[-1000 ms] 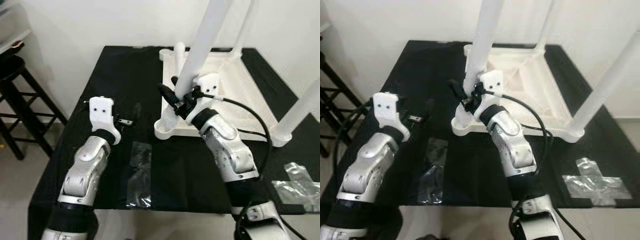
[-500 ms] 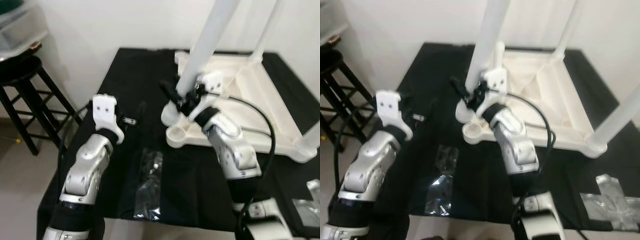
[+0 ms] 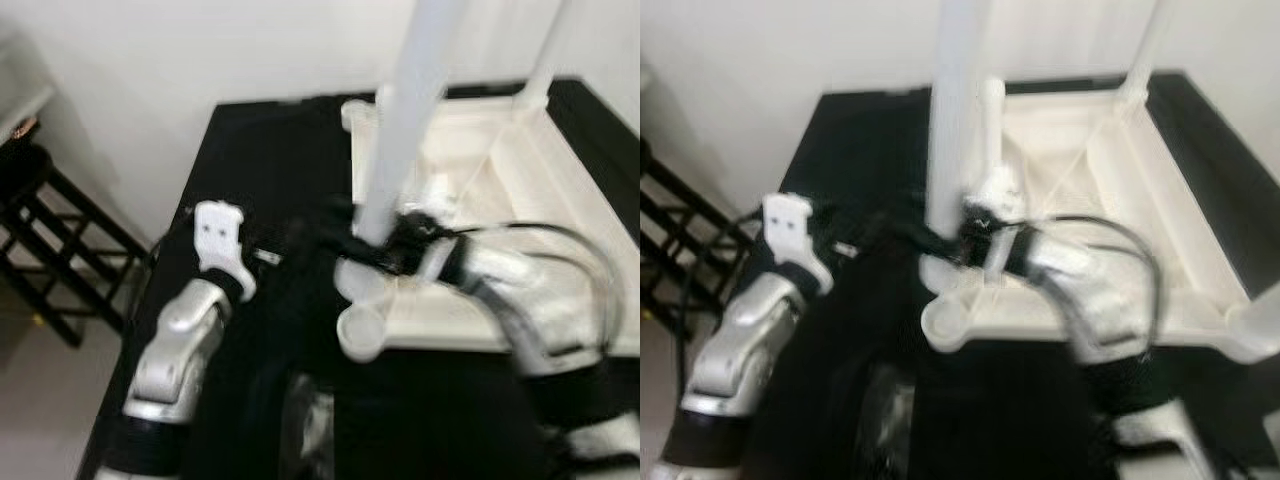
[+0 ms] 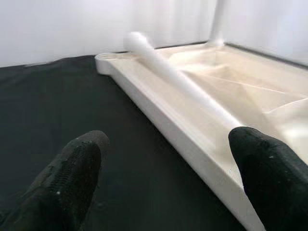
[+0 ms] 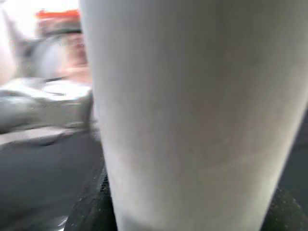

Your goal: Building children table

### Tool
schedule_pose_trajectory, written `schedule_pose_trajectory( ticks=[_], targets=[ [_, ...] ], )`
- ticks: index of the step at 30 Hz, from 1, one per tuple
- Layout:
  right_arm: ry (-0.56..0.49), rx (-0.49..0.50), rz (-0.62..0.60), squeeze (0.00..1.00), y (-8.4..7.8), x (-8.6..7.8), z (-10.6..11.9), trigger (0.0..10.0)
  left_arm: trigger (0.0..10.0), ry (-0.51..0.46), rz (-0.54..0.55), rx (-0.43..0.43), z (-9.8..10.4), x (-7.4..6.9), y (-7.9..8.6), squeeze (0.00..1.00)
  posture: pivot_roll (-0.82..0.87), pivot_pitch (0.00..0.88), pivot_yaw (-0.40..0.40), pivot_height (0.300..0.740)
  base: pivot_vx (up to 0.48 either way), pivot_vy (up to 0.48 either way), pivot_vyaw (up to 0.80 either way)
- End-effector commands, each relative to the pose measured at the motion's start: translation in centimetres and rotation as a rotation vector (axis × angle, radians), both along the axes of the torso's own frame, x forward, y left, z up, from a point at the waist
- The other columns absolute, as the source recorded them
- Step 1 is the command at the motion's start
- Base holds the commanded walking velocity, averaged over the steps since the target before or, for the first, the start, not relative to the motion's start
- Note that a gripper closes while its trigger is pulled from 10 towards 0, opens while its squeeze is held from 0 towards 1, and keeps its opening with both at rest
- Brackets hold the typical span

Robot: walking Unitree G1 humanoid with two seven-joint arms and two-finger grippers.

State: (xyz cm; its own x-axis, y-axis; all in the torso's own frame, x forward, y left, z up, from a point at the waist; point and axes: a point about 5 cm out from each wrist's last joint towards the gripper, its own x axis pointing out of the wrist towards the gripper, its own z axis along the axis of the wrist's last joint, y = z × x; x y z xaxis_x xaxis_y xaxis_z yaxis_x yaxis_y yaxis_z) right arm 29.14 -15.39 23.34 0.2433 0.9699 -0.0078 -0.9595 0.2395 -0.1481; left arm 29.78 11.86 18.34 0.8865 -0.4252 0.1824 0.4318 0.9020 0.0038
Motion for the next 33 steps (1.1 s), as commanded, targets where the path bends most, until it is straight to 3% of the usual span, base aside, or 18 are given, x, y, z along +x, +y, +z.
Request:
schedule_pose_trajectory(
  ticks=[1,7,10,15,17,20,27,33],
  targets=[
    [0.007,0.020,0.160,0.00,0.6,-0.9,1.4,10.0,10.0,0.066,0.074,0.047,-2.0,-0.6,1.8,0.00,0.03,0.170,0.039,0.740,0.000,0.000,0.00],
    [0.007,-0.027,0.202,0.00,0.7,-0.7,1.7,10.0,10.0,0.096,0.106,0.043,-2.9,-1.4,2.4,0.00,0.03,0.192,0.038,0.740,0.000,0.000,0.00],
    [0.014,-0.013,0.273,0.00,2.1,-0.5,2.0,10.0,10.0,0.107,0.164,0.026,-3.0,-2.1,3.3,0.00,0.05,0.234,0.032,0.740,0.000,0.000,0.00],
    [0.034,-0.011,0.332,0.00,2.6,-0.3,2.1,10.0,10.0,0.102,0.191,0.025,-2.8,-2.4,3.8,0.00,0.06,0.254,0.031,0.740,0.000,0.000,0.00],
    [0.083,-0.085,0.515,0.00,2.0,-1.1,2.4,10.0,10.0,0.103,0.179,-0.011,-2.0,-3.2,4.2,0.00,0.07,0.281,0.022,0.740,0.000,0.000,0.00],
    [0.097,-0.116,0.564,0.00,1.4,-1.4,2.6,10.0,10.0,0.082,0.174,-0.002,-1.6,-3.5,4.2,0.00,0.07,0.292,0.015,0.740,0.000,0.000,0.00],
    [0.090,-0.167,0.564,0.00,0.7,-1.1,3.4,10.0,10.0,0.054,0.182,0.030,-0.9,-3.7,4.2,0.00,0.06,0.311,0.014,0.740,0.000,-0.273,0.00],
    [0.052,-0.153,0.585,0.00,1.1,-1.2,4.1,10.0,10.0,0.065,0.229,-0.024,-0.4,-3.3,4.5,0.00,0.06,0.313,0.022,0.740,0.000,-0.080,0.00]
  ],
)
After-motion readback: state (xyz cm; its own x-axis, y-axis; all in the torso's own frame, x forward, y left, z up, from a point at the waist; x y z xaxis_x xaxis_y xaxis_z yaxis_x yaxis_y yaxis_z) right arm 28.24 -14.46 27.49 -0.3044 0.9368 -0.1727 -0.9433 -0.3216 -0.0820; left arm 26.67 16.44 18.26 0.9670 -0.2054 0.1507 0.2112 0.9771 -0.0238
